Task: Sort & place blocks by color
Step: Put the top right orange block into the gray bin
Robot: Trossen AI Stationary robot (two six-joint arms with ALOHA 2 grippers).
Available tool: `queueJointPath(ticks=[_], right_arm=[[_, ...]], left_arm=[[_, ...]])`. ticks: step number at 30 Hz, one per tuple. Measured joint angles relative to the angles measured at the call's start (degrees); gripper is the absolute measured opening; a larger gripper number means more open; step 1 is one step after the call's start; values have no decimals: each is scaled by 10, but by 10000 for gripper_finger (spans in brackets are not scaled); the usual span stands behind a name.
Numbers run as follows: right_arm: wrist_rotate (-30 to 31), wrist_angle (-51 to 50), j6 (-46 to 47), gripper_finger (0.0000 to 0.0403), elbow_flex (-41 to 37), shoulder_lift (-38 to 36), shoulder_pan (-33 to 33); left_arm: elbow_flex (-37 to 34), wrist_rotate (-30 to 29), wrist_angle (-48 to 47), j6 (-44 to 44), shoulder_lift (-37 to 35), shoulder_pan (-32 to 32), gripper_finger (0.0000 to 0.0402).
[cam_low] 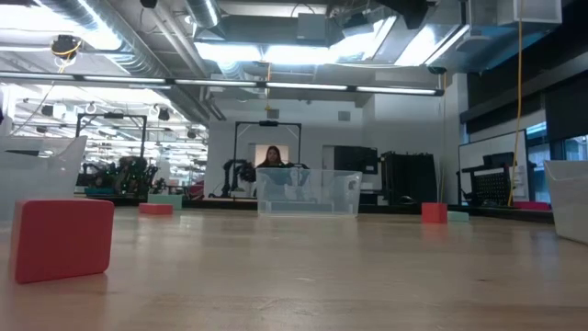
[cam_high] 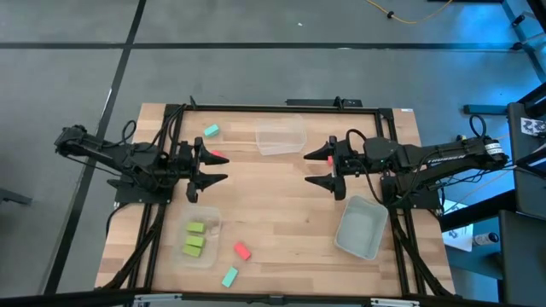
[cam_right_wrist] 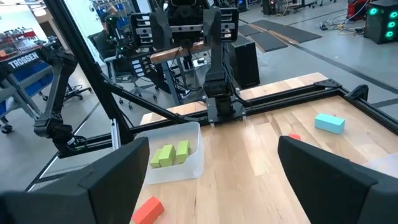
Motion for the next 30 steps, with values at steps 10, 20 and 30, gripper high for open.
queueJointPath(ticks=[10,20,30], right_arm=[[0,-1,0,359,0,0,0],[0,0,0,359,0,0,0],[0,1,2,359,0,0,0]], left_arm=[[0,-11,0,0,0,0,222],[0,-11,0,1,0,0,222],[0,-11,0,0,0,0,222]])
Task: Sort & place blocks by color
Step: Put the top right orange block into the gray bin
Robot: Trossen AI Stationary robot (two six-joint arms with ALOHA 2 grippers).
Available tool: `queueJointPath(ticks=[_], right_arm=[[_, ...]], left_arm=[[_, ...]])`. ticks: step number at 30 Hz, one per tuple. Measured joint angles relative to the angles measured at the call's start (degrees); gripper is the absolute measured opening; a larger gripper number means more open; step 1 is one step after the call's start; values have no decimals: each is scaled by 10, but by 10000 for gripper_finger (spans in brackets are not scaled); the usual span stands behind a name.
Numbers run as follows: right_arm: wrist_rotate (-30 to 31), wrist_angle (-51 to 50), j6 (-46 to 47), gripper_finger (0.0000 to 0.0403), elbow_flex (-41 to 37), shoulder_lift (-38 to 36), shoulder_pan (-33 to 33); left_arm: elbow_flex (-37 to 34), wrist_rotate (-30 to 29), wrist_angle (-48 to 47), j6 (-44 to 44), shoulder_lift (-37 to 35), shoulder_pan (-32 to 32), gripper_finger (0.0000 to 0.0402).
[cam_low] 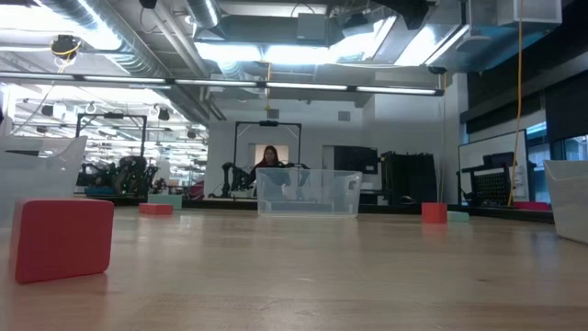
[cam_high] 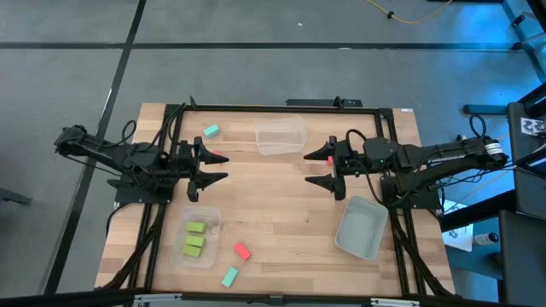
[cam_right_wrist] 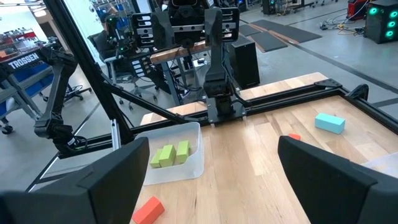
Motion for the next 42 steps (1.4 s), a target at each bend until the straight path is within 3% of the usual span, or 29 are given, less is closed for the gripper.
queueJointPath(ticks=[42], right_arm=[[32,0,17,359,0,0,-2]], left_arm=[[0,-23,0,-29,-35,0,222]])
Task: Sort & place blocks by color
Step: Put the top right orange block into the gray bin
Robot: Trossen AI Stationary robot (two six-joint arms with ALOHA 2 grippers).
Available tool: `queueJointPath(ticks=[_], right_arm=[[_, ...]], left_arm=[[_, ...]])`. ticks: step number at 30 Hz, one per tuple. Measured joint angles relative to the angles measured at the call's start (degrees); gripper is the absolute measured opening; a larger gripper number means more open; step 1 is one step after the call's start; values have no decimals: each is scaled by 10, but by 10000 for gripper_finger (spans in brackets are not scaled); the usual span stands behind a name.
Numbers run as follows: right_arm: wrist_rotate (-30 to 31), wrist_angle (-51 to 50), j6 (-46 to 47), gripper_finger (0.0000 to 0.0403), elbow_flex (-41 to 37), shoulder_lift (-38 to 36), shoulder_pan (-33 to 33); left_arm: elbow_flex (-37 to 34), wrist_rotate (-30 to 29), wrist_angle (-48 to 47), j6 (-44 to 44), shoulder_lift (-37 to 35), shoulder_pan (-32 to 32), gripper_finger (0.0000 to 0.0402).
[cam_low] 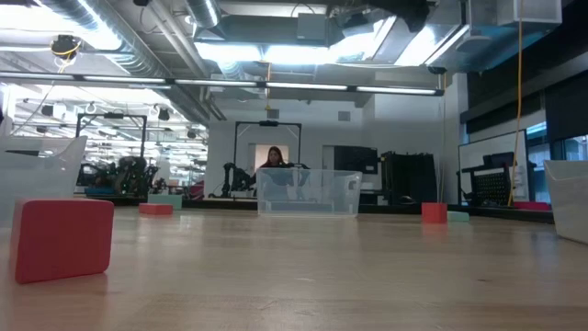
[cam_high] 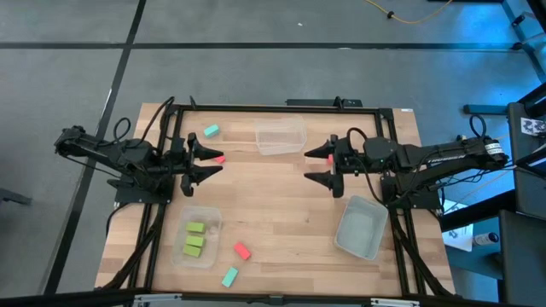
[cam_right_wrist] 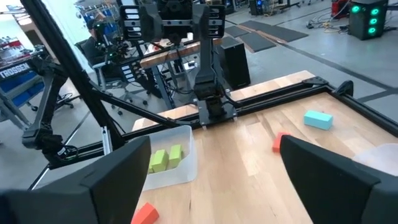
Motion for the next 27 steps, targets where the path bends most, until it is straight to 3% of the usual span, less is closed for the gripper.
queueJointPath(ticks=[4,9,14,21,27], right_arm=[[46,-19,18,359,0,0,0],[153,-95,74,359,0,0,-9],[159,-172,123,359,0,4,-42],[155,-202,126,359,0,20,-71],[138,-229,140,359,0,36,-84]], left_arm=[[0,-1,0,2,-3,0,222],[0,-6,0,5,-4,11,221],[0,10,1,4,-3,30,221],[0,71,2,0,-3,61,221],[-2,86,3,8,-3,79,221]])
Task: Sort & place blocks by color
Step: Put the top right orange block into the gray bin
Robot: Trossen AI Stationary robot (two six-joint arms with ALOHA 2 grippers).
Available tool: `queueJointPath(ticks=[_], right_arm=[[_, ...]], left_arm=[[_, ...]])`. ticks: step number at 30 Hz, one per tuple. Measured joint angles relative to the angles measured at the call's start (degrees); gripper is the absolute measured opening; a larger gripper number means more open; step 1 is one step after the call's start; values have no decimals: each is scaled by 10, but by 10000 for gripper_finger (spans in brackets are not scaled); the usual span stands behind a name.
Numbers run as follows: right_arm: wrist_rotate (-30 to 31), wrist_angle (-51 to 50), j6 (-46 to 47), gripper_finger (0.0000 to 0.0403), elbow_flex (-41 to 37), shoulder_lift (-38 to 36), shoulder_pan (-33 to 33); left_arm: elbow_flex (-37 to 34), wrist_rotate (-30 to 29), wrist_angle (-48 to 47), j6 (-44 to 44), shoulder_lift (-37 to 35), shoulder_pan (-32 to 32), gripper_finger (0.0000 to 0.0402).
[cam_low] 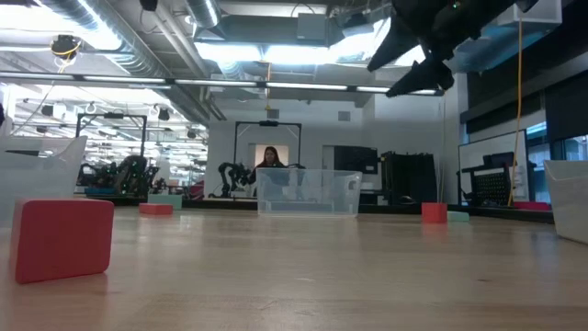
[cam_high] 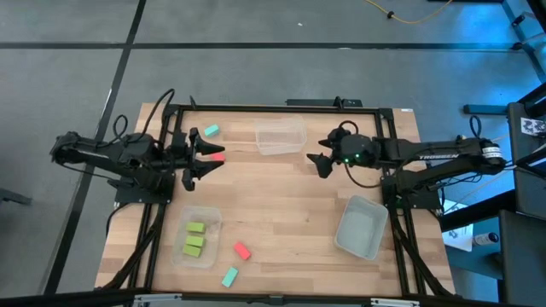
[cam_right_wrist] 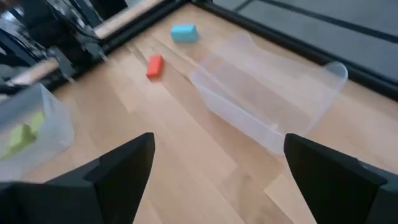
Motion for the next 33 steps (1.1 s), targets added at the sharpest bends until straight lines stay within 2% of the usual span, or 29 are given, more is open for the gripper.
queueJointPath(ticks=[4,13,20,23,30,33], right_arm=[[-10,-10,10,359,0,6,-7],[-6,-61,82,359,0,6,-30],[-6,-127,161,359,0,16,-65],[-35,-134,152,359,0,37,-92],[-149,-135,35,359,-13,122,-196],[-163,-141,15,359,-20,156,-223]], left_arm=[[-31,13,39,6,0,11,221],[-177,29,217,-64,-28,27,221],[-209,28,238,-80,-64,27,221],[-209,20,239,-79,-71,27,221],[-209,-28,240,-82,-75,26,221],[-209,-37,241,-83,-75,26,221]])
